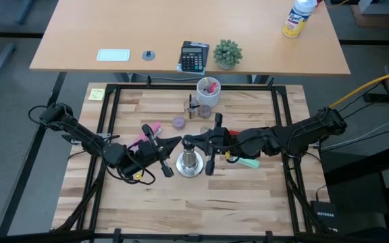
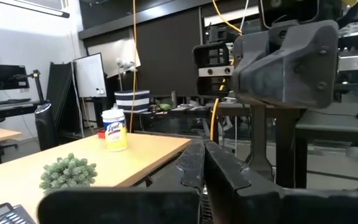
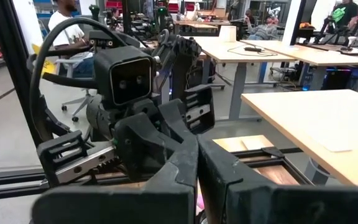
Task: Screw lightbulb
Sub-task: Insert the lightbulb into the lamp socket
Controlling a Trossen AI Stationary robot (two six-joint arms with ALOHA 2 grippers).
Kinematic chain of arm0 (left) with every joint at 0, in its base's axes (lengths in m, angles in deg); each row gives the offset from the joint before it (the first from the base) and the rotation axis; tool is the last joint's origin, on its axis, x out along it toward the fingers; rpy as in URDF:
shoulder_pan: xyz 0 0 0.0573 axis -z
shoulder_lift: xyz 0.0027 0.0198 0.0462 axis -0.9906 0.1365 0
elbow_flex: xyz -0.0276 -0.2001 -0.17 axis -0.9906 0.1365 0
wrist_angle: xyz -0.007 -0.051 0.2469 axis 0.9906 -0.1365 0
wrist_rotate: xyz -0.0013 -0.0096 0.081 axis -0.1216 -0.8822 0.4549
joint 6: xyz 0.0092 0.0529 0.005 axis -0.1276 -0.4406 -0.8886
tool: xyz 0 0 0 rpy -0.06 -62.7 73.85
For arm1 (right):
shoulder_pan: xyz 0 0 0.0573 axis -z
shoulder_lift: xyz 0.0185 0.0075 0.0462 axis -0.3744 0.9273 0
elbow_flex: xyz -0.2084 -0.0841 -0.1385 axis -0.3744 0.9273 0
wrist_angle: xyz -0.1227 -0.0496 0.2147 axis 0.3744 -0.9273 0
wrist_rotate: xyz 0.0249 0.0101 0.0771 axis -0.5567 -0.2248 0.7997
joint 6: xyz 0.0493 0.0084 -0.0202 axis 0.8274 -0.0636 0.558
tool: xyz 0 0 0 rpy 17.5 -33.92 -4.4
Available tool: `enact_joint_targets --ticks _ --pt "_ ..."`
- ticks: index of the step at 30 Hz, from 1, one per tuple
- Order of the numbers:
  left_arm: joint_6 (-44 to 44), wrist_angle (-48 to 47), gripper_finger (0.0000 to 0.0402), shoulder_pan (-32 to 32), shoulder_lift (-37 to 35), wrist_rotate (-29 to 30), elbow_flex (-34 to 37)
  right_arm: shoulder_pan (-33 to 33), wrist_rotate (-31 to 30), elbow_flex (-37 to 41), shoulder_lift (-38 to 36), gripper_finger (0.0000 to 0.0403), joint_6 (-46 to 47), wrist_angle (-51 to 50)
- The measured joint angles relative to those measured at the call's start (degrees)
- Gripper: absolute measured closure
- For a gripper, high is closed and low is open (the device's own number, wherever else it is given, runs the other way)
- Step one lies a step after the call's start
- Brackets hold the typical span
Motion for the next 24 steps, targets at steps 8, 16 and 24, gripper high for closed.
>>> enact_joint_targets --ticks 8,16,24 --pt "0.44 0.01 0.0400 0.02 0.00 0.00 0.00 0.00 -0.04 -0.11 -0.07 0.0393 0.00 0.07" --pt "1.27 -0.06 0.0400 0.04 0.00 -0.05 0.00 0.00 -0.06 -0.13 -0.11 0.0393 -0.02 0.11" --pt "1.29 -0.06 0.0400 0.04 0.00 -0.09 0.00 0.00 -0.01 -0.17 -0.11 0.0393 -0.02 0.17"
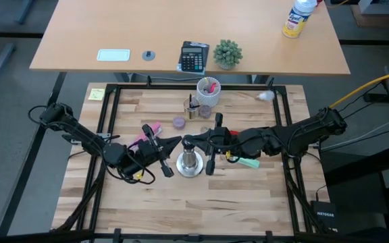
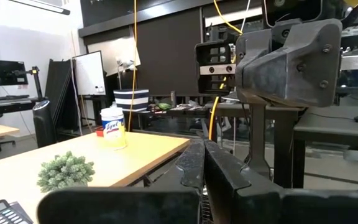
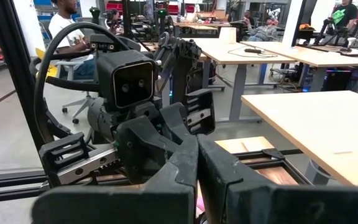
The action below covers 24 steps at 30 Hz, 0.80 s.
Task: Screw lightbulb
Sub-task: Insert the lightbulb into the lamp socket
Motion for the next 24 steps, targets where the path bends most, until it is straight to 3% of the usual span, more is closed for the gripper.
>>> enact_joint_targets --ticks 24 --pt "0.00 0.00 0.0400 0.00 0.00 -0.02 0.00 0.00 0.98 -0.04 -0.06 0.0393 -0.02 0.00"
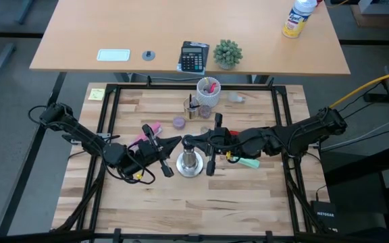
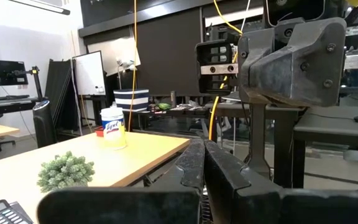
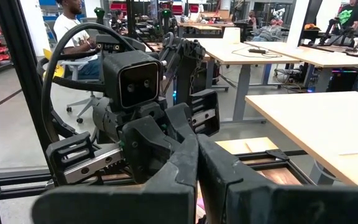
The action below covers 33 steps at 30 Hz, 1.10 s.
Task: Screw lightbulb
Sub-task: Insert the lightbulb into the lamp socket
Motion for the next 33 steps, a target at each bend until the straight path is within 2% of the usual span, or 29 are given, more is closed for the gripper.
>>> enact_joint_targets --ticks 9,14,18,27,33 --pt "0.00 0.02 0.0400 0.00 0.00 0.01 0.00 0.06 -0.11 0.00 -0.46 0.0393 -2.73 -0.19" --pt "-0.08 0.03 0.0400 0.43 -0.14 0.77 0.00 0.04 -3.68 0.00 -4.25 0.0393 -4.69 -2.01" --pt "-3.15 0.31 0.0400 1.87 -1.21 5.91 0.00 0.04 -9.89 -0.02 -8.50 0.0393 -4.72 -8.96" --pt "-11.43 -0.03 0.0400 6.43 -5.25 12.53 -0.02 1.24 -33.48 -0.05 -15.35 0.0393 -8.30 -22.32" --pt "-13.55 -0.60 0.0400 7.56 -5.29 14.65 -0.02 7.10 -34.99 -0.05 -15.40 0.0386 -8.87 -29.54"
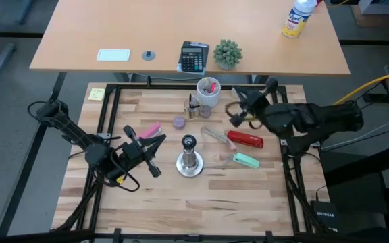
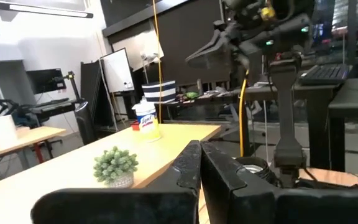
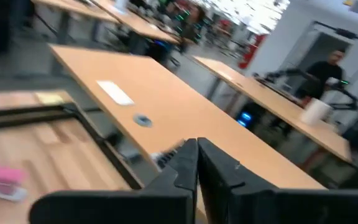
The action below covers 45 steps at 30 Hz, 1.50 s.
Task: Screw lightbulb
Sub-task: Insert the lightbulb into the lamp socket
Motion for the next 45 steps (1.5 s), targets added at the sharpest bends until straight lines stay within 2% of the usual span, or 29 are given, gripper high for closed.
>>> enact_joint_targets --ticks 4,12,14,16,20,24,29,38,45 --pt "-0.02 -1.08 0.0400 0.22 -0.02 0.92 0.00 6.10 1.23 0.02 0.40 0.0340 2.41 -4.57" --pt "-0.11 -1.10 0.0400 0.22 -0.02 1.04 0.00 18.84 6.39 0.02 0.35 0.0197 7.34 -11.27" --pt "-0.66 -1.15 0.0400 0.22 -0.02 1.05 0.01 23.05 10.55 0.02 0.34 0.0170 7.75 -13.89" --pt "-1.14 -1.12 0.0400 0.22 -0.02 1.19 0.01 28.01 17.39 0.02 0.38 0.0154 10.02 -17.48" --pt "-1.11 -1.13 0.0400 0.22 -0.02 2.32 0.00 38.78 30.87 0.04 1.04 0.0144 12.41 -24.23" --pt "-0.98 -1.09 0.0400 0.22 -0.02 2.95 0.00 47.44 37.67 0.04 3.68 0.0144 12.38 -28.57" --pt "-1.04 -1.12 0.0400 0.22 -0.02 2.95 0.00 54.83 46.21 0.04 8.66 0.0143 11.52 -28.99" --pt "-1.05 -1.10 0.0400 0.22 -0.02 2.95 0.00 61.00 54.97 0.04 21.15 0.0143 3.78 -28.51" --pt "-1.05 -1.90 0.0400 0.22 -0.02 5.73 0.00 63.20 55.59 0.04 29.91 0.0143 -0.34 -28.64"
